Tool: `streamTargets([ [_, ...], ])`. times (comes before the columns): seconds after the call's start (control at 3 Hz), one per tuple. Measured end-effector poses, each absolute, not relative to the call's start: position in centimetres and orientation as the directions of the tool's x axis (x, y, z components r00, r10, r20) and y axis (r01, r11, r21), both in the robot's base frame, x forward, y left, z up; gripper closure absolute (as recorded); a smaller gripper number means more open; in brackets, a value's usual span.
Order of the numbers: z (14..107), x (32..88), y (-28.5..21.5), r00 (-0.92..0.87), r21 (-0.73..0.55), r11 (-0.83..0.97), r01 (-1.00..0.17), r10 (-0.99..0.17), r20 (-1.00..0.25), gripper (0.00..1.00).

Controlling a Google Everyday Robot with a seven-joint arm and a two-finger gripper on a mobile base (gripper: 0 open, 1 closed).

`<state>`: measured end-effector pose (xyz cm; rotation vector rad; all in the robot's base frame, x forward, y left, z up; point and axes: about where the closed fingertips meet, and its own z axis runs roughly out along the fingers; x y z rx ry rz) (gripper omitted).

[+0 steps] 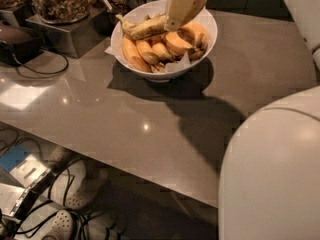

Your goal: Pick banana from white bowl

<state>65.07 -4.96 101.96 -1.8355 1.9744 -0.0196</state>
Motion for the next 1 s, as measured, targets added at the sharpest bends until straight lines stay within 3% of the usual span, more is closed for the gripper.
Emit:
streamTargets([
  [1.0, 101.5, 58.4, -9.0, -0.127, -0.225, 0.254, -0.940, -0.878, -0.461, 1.00],
])
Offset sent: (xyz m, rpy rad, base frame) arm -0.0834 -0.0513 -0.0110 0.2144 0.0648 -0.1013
